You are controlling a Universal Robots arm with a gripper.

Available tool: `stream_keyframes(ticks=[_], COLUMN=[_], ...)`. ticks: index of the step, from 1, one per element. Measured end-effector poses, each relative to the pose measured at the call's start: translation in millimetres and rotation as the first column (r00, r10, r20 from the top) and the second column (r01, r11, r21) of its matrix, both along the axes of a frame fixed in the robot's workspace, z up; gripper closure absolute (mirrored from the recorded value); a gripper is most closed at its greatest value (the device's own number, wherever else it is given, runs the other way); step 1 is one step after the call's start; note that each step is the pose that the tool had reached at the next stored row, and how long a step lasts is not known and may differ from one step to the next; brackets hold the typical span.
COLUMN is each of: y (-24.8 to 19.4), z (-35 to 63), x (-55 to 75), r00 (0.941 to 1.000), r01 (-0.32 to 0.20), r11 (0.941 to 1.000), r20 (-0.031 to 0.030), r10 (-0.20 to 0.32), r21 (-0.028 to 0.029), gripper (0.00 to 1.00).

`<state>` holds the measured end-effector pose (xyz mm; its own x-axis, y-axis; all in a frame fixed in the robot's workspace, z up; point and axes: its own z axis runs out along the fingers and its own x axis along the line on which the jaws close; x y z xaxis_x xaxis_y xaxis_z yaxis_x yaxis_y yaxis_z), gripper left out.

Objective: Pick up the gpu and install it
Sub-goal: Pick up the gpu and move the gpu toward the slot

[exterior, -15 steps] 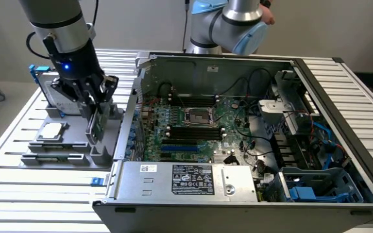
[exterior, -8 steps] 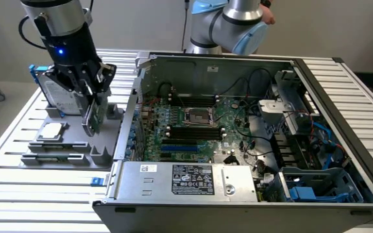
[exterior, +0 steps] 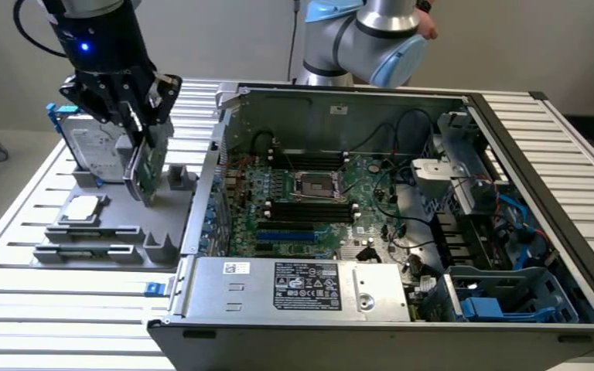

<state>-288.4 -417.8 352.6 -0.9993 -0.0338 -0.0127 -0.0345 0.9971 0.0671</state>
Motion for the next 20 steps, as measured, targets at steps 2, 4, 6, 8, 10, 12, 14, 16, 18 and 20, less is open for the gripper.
stream_keyframes(ticks=[2,4,6,8,10,12,14,16,18,20], y=[-0.3,-0.8,-1.3,-2.0,-2.7,-3.7,-5.0,-6.5,-8.1,-9.8], z=[9.0,17.5,25.7,33.4,41.4,49.1,56.1,61.5,65.7,68.9], x=[2.1,5.3,9.4,14.5,20.0,25.5,31.8,38.3,44.9,51.9], r00=[1.0,1.0,1.0,1.0,1.0,1.0,1.0,1.0,1.0,1.0], r01=[0.0,0.0,0.0,0.0,0.0,0.0,0.0,0.0,0.0,0.0], r11=[1.0,1.0,1.0,1.0,1.0,1.0,0.9999,0.9999,0.9998,0.9997], r20=[-0.0001,-0.0001,-0.0001,-0.0003,-0.0007,-0.0013,-0.0022,-0.0036,-0.005,-0.0066], r10=[0.0,0.0,0.0,0.0,0.0,0.0,0.0,0.0,0.0,0.0], r21=[0.0007,0.0016,0.003,0.0051,0.007,0.0095,0.013,0.0167,0.02,0.0229], gripper=[0.74,0.74,0.74,0.74,0.74,0.74,0.74,0.74,0.74,0.74])
